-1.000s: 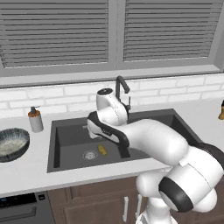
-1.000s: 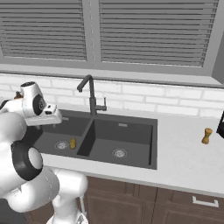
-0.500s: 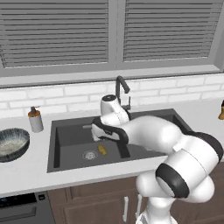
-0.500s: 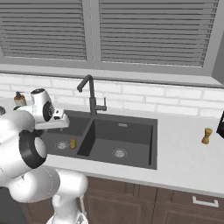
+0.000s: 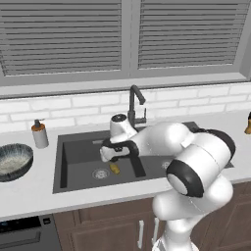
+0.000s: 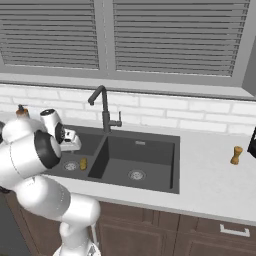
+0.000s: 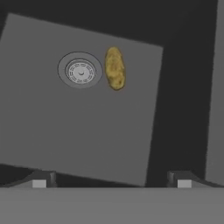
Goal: Pick the potato from the sink and place it in the bowl. Then pick the bowl and place it in the microwave. Then close the microwave door and press the start button.
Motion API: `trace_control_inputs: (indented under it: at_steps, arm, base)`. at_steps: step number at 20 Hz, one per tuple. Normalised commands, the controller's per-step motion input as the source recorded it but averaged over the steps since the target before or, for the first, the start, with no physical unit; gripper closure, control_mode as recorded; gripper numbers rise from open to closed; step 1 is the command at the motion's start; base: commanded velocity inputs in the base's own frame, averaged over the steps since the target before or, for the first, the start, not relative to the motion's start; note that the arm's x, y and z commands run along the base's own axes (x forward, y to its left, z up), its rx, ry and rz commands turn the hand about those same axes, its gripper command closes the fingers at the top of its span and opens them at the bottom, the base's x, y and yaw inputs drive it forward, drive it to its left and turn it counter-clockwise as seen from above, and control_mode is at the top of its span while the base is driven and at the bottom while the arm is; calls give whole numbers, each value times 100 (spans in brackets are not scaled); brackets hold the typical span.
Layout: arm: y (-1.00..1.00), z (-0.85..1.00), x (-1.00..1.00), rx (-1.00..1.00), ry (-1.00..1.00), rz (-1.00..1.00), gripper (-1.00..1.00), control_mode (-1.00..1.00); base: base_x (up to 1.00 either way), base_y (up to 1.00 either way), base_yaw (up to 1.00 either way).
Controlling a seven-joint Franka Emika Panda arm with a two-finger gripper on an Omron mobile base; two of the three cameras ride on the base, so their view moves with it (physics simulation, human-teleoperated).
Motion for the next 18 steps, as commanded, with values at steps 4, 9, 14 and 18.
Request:
trace_control_inputs:
  at_steps: [4, 9, 14, 18]
  arm:
    - [35, -3, 35, -1, 7, -12, -100, -100]
    - [4, -11, 27, -5, 1, -4, -100, -100]
    - [-1, -24, 21, -3, 0, 0, -100, -100]
    - [-1, -33, 4, -3, 0, 0, -100, -100]
  base:
    - [0, 0, 0]
    - [0, 0, 0]
    - [0, 0, 0]
    - [0, 0, 0]
